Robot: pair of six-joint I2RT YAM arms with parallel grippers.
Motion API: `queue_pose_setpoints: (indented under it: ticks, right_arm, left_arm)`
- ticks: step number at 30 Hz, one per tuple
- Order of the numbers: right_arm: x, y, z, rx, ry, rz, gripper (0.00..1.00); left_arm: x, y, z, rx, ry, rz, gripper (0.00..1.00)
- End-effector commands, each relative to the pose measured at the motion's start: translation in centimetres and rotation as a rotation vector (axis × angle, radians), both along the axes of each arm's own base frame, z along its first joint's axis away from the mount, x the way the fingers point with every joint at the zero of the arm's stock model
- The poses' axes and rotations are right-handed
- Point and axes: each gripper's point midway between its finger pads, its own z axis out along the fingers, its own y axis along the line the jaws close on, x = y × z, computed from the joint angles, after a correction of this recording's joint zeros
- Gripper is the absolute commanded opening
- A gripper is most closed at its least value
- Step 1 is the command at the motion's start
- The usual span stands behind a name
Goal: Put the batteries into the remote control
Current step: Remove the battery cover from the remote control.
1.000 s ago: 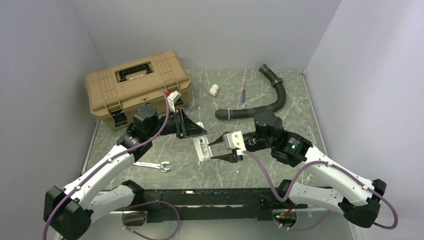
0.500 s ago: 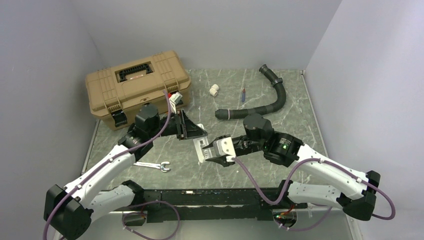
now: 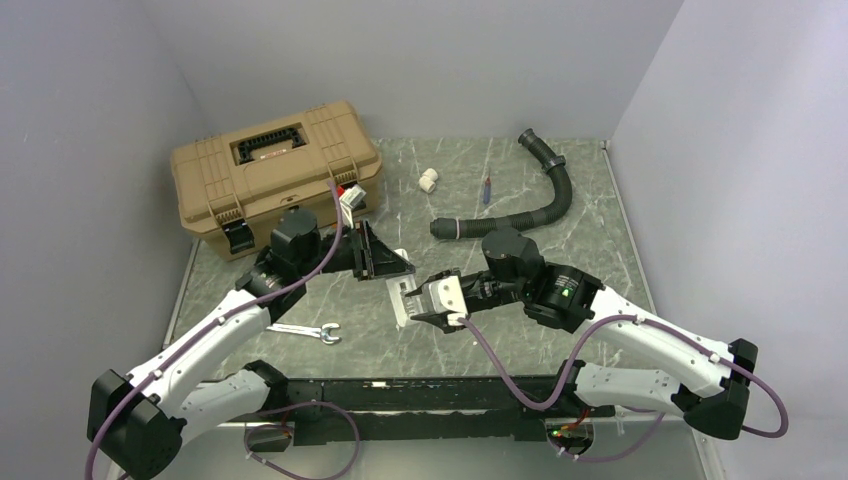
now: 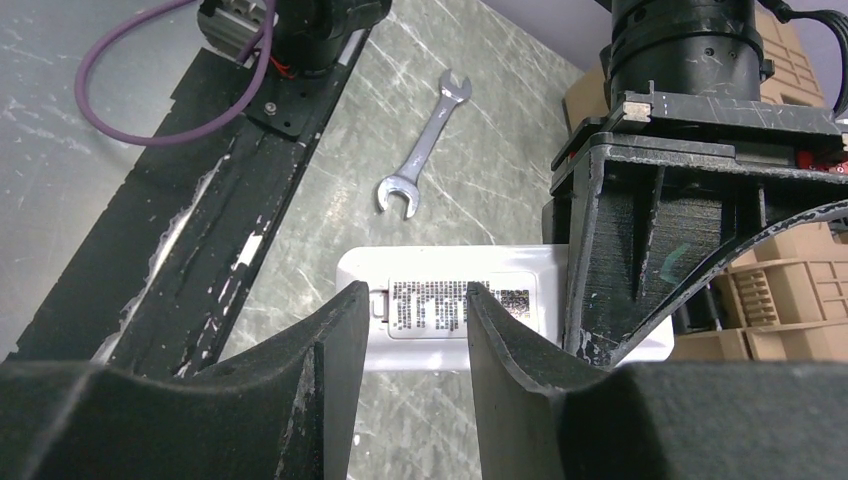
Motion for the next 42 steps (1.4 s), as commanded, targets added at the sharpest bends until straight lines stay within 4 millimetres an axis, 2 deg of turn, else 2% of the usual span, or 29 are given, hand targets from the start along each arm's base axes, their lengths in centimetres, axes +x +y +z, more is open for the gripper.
queue_pose_setpoints:
  ticks: [1,19,42]
  right_arm:
    - [0.1,0.3,1.6,0.042,-0.055,0.015,0.42]
    - [0.6,0.5,0.5,0.013,-0.124,-0.005,0.41]
    - [0.6,-0.5,-0.5,-0.028,-0.143,-0.025,0.43]
  left_arm:
    - [-0.6,0.1,3.3,-0.049,-0.11,-0.019,0.0]
    - [-0.7,-0.1,3.8,-0.065,-0.109,-0.028,0.0]
    - [-0.8,-0.4,4.4,-0.104,-0.089,-0.041,0.0]
